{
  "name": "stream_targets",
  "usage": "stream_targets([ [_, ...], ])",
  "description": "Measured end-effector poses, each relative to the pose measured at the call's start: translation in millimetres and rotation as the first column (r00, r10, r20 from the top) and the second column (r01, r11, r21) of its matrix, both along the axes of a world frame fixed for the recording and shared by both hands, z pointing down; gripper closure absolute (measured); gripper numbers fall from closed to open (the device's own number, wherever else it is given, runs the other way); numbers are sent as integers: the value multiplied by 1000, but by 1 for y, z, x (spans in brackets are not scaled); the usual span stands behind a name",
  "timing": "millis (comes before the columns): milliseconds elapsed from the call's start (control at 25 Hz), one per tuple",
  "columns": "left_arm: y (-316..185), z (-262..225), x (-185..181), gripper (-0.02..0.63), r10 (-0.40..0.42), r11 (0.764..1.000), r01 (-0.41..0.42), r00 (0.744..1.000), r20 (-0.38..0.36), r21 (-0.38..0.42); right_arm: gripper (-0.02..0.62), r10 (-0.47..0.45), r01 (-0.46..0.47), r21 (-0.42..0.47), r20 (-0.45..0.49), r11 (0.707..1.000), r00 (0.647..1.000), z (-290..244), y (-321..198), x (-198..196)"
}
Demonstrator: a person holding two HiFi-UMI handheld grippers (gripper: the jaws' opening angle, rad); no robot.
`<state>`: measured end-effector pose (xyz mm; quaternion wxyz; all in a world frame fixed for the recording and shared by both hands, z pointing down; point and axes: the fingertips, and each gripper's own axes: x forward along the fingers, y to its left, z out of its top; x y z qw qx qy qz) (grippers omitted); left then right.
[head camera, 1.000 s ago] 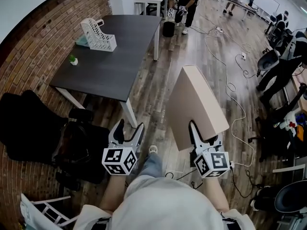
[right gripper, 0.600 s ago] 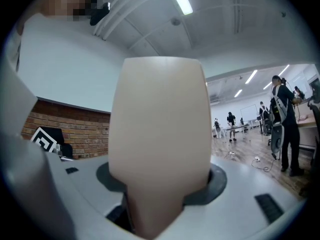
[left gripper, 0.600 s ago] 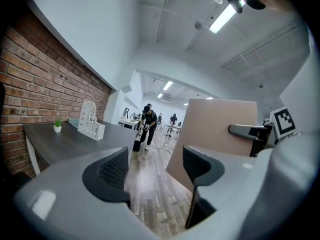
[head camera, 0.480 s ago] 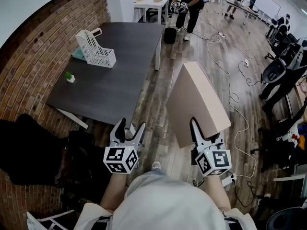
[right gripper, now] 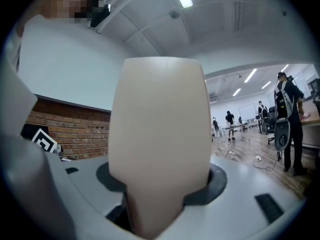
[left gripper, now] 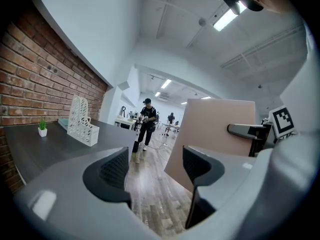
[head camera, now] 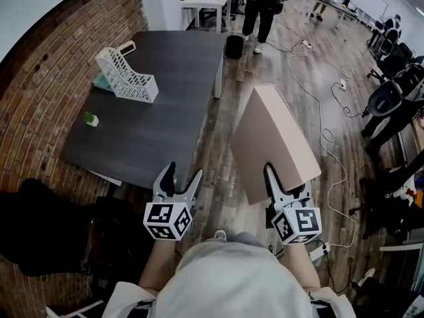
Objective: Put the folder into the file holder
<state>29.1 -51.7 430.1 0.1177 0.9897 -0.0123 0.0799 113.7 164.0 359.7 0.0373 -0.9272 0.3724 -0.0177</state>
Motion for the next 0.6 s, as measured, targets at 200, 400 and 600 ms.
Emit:
stream_targets([
  [200,-17,6,10,278,-30,1000,30,999,13,-3,322,-30,30,-8,15,1000,999,6,-21,20],
  [400,-41,13,26,278,-93,996,93,995,23,-4,322,-92,92,-5,21,996,996,13,-51,49],
  [600,-74,13,51,278,-180,984,180,984,18,6,322,-169,169,11,10,986,986,12,-91,93],
])
